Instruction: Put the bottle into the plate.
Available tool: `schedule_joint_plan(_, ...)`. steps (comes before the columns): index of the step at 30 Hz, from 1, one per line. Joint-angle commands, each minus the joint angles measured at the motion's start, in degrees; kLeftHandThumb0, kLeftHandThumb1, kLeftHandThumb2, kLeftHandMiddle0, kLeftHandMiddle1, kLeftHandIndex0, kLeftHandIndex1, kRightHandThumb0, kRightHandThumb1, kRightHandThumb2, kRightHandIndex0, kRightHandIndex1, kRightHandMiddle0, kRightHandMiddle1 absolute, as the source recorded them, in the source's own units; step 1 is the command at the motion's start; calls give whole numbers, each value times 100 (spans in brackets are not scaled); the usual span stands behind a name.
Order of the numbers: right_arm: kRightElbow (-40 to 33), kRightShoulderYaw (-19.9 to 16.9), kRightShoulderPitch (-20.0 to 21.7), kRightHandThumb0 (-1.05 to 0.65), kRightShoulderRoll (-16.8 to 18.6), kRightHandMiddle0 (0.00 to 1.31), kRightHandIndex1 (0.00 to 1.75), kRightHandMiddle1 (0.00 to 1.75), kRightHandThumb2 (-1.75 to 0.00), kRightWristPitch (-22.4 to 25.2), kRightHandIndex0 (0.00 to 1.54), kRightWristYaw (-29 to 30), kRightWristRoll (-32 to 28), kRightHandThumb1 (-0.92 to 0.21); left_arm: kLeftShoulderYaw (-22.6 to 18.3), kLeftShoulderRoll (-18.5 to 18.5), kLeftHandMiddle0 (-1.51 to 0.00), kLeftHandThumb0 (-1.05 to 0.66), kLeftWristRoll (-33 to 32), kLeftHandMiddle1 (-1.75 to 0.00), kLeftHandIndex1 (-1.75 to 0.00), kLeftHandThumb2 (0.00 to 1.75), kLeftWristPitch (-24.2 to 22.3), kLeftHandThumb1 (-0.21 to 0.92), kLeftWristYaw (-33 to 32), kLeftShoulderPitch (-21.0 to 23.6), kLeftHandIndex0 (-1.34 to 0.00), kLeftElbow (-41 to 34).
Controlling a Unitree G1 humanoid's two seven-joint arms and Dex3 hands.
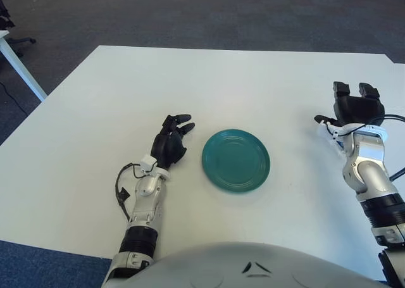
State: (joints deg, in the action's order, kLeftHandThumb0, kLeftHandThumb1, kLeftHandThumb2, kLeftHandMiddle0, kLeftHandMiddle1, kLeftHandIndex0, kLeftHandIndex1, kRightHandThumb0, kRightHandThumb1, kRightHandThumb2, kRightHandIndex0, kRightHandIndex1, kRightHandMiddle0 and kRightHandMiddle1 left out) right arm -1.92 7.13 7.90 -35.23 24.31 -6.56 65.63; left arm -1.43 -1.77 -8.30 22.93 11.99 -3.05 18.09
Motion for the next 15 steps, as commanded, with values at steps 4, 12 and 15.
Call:
schedule_joint_plan(4,-442,-311,-286,-105,-175,0,3,27,-82,-63,5,-87,-290,-92,-112,99,-41,-63,-9,-60,-112,90,-338,92,-57,-237,-17,230)
schedule_joint_plan(12,-689,-540,-551,-105,-180,0,3,26,-79,-20,7,-149,-382,-92,-125,249,-40,-62,150,-57,-111,93,-313,92,-64,-152,-16,337)
schedule_joint_plan(15,-743,-573,-628,-105,-167,0,3,26,-79,2,7,-136,-387,-92,-138,308,-40,-63,107,-57,-111,93,-279,92,17,-108,-16,394)
